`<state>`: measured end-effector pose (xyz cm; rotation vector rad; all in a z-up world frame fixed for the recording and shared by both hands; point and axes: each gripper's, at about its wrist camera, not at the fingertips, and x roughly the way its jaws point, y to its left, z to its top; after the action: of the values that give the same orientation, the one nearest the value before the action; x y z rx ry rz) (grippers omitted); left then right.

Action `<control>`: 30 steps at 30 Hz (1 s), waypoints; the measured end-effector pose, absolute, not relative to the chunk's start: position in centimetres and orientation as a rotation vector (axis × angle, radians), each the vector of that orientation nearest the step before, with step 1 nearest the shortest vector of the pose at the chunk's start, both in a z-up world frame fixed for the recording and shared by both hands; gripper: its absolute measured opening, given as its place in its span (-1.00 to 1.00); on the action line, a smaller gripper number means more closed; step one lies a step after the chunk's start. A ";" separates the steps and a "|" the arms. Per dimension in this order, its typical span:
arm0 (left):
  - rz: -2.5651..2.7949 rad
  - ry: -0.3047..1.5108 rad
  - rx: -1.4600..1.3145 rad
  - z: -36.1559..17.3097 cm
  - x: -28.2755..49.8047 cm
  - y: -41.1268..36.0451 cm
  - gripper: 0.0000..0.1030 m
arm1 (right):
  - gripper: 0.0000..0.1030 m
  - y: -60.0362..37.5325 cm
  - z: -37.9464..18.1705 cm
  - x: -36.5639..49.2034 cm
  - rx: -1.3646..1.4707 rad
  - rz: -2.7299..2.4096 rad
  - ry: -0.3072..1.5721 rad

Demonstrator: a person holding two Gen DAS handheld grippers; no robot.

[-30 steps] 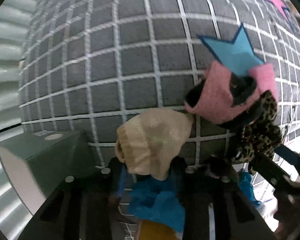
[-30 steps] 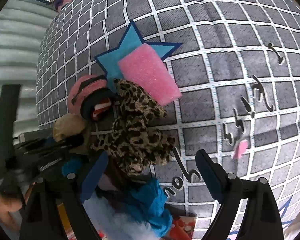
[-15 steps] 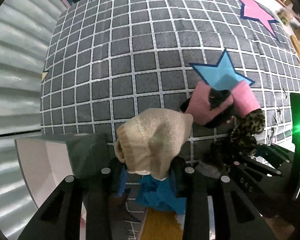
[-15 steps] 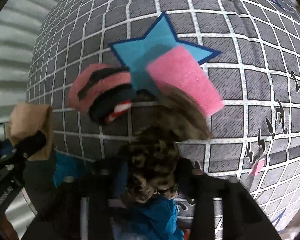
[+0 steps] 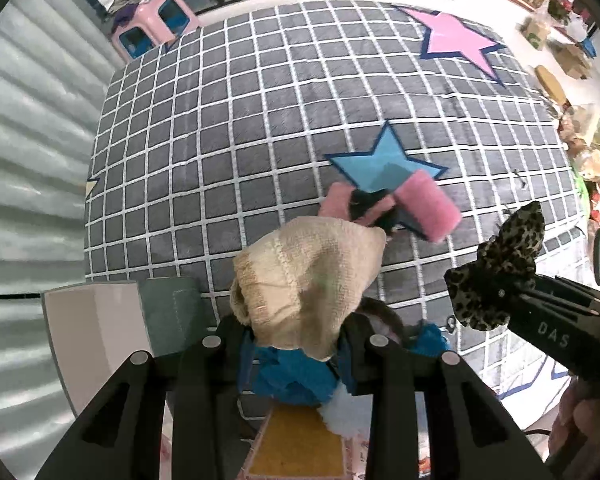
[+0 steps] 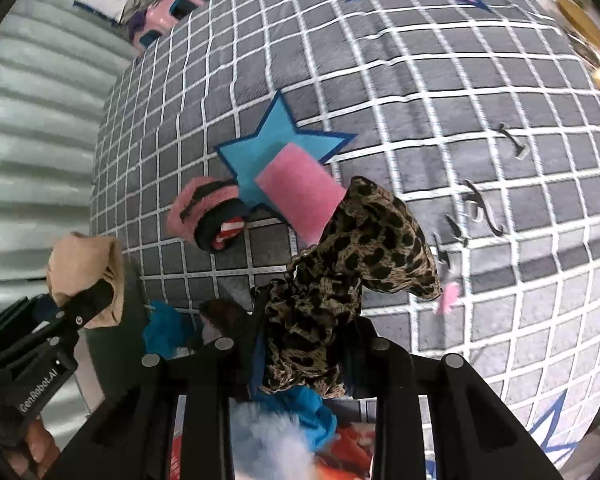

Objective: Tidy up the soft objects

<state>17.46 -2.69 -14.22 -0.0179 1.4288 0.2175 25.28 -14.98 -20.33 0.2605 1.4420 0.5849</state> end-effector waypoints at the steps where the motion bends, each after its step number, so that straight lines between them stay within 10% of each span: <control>1: 0.212 1.423 -0.019 -14.0 17.3 -2.8 -0.28 | -0.40 -15.1 -20.0 25.4 0.266 0.580 1.438; 30: 0.188 1.251 -0.045 -5.5 7.2 -3.3 -0.28 | -0.40 -18.6 -9.3 17.7 0.129 0.596 1.207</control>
<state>7.22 -3.34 -5.53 -0.0450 1.2507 0.1879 17.71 -18.65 -9.29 0.1292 1.2071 0.5964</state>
